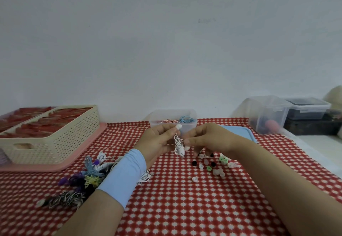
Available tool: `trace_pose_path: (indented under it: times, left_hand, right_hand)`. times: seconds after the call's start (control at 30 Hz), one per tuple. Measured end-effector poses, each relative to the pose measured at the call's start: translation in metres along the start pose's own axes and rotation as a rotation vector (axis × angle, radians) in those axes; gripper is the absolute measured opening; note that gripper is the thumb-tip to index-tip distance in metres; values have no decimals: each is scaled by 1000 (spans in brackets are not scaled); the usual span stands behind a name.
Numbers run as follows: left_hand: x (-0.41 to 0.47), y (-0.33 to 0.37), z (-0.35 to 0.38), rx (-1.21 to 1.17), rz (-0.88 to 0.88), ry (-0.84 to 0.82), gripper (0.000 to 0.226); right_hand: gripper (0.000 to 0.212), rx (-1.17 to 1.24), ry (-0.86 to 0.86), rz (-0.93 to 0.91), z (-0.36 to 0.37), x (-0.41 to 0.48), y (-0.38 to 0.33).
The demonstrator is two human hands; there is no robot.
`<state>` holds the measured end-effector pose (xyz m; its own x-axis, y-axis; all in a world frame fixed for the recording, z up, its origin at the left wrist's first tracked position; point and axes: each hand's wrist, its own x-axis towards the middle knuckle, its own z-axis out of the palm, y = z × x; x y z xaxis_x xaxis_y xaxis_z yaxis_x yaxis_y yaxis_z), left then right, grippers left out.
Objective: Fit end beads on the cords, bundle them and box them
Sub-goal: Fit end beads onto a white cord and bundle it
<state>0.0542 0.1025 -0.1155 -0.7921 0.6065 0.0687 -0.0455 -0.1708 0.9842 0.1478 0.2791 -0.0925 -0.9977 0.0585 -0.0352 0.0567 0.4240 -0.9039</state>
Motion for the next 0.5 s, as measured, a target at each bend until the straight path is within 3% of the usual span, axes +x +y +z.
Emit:
trace_pose_path:
  times: [0.17, 0.3, 0.5]
  left_hand:
    - [2, 8, 1, 89, 38, 66, 15]
    - [14, 23, 8, 192, 73, 79, 12]
    - [44, 70, 2, 347, 123, 142, 10]
  right_hand:
    - [15, 57, 38, 3, 1, 1, -5]
    - [25, 41, 56, 15, 3, 2, -20]
    - [13, 11, 243, -42, -16, 39, -53]
